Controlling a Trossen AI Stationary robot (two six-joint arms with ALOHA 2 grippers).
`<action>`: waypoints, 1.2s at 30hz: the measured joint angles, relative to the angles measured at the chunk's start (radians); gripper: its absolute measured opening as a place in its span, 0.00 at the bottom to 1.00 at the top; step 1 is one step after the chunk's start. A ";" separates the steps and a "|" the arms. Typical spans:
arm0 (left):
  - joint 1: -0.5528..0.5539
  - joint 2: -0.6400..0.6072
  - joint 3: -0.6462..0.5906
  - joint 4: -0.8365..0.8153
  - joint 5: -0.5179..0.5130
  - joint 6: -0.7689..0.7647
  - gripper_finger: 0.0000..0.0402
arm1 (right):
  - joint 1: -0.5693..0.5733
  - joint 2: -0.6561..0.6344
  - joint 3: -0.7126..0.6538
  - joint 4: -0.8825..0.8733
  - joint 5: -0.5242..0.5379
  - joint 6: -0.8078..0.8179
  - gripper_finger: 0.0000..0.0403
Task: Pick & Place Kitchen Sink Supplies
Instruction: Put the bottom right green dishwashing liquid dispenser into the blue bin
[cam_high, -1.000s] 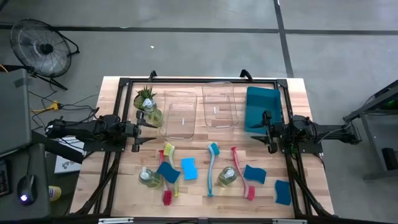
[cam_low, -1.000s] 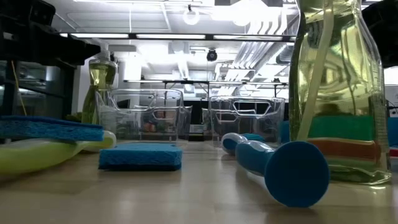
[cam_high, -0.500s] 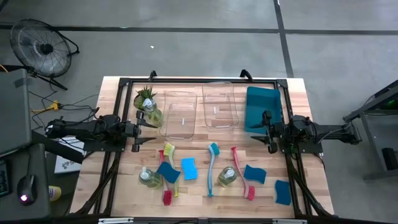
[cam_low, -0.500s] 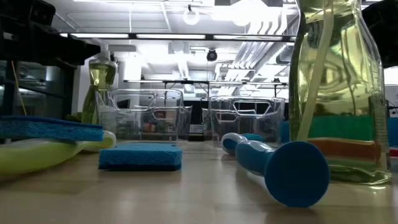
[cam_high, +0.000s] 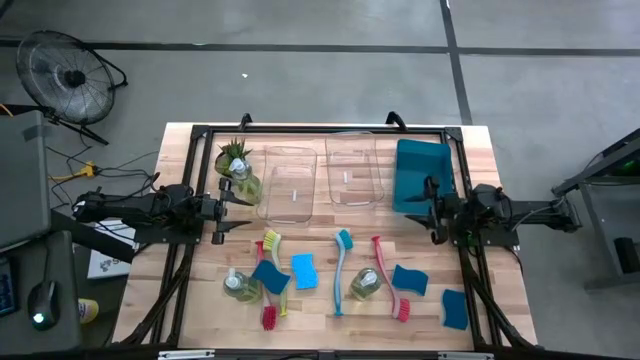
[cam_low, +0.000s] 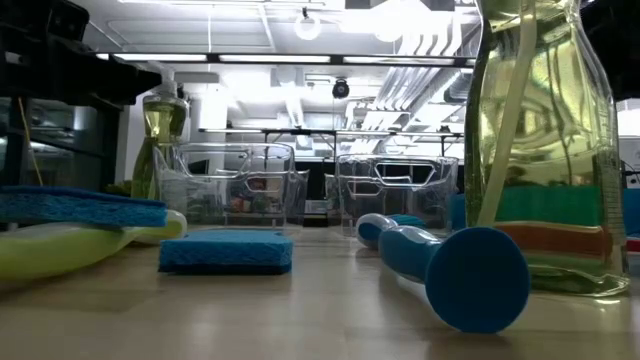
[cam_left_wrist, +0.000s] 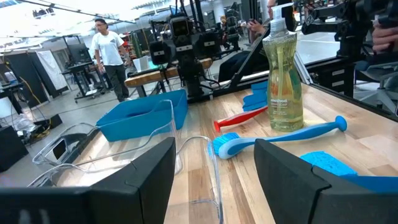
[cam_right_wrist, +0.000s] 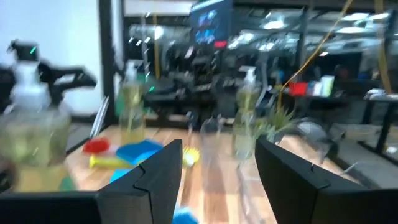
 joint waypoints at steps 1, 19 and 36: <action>0.000 0.000 0.000 0.000 0.000 0.000 0.53 | 0.000 0.000 0.000 0.017 0.025 0.030 0.49; 0.000 0.000 0.000 0.000 0.000 0.000 0.53 | 0.000 0.096 0.257 -0.235 0.423 0.050 0.49; 0.000 0.000 0.000 0.000 0.000 0.000 0.53 | 0.061 0.349 0.289 -0.284 0.112 0.075 0.49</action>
